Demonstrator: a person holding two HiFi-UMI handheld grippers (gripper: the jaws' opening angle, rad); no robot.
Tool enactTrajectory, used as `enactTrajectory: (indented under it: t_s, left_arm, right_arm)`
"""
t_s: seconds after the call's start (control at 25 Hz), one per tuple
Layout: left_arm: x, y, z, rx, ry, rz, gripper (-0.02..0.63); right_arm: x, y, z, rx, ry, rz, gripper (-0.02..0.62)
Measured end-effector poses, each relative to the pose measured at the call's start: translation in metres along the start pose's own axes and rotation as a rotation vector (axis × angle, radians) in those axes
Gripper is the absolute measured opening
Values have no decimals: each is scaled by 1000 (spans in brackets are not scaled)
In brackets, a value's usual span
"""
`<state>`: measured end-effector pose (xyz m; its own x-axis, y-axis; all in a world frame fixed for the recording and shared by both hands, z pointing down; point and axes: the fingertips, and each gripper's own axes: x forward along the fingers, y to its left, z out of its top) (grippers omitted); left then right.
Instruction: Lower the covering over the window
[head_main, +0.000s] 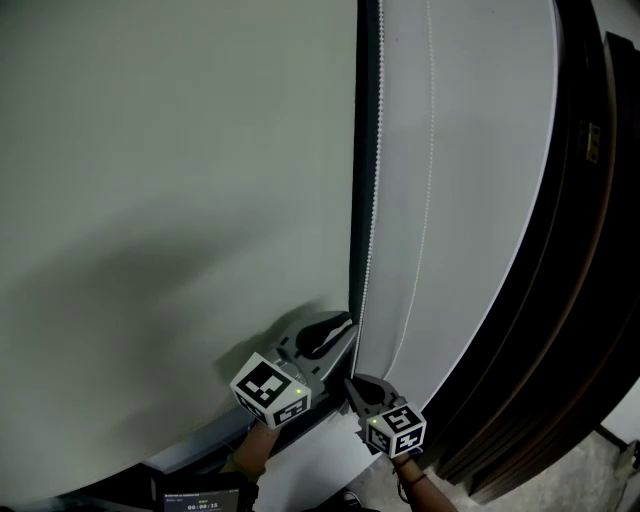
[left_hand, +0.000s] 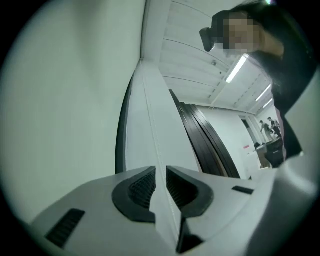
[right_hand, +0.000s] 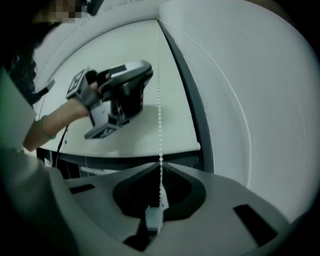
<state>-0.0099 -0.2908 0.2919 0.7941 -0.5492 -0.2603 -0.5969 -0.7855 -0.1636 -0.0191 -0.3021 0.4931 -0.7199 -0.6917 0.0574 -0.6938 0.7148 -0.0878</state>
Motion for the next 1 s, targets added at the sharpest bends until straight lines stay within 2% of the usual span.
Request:
enactTrajectory:
  t_s: [0.16,0.32,0.44,0.56,0.68,0.88,1.0]
  left_arm:
    - [13,1,27,58,-38,-25,51]
    - [21,-3,37,45,-67,-53,51]
    - [24,-10,32,46,-47,-70,48]
    - [25,-10,28,0,-35,-75,23]
    - [20,-5,32,-65,-45,-37,11]
    - [14,2,27,-35,-85,5,8]
    - [10,6,29,-41,-83,29,8]
  right_arm:
    - [-1,10,-50,27,101,8,18]
    - [-8,12,-108,76,203,-7,18]
    - [-16,12,-140,126,236,-23,18]
    - [-19,14,-144,167,231,-26,18]
    - [-19,18,-143,140,243,-16,18]
    - [-29,19,-138,144,238,-15,18]
    - [-36,10,-134,79,256,-64,20]
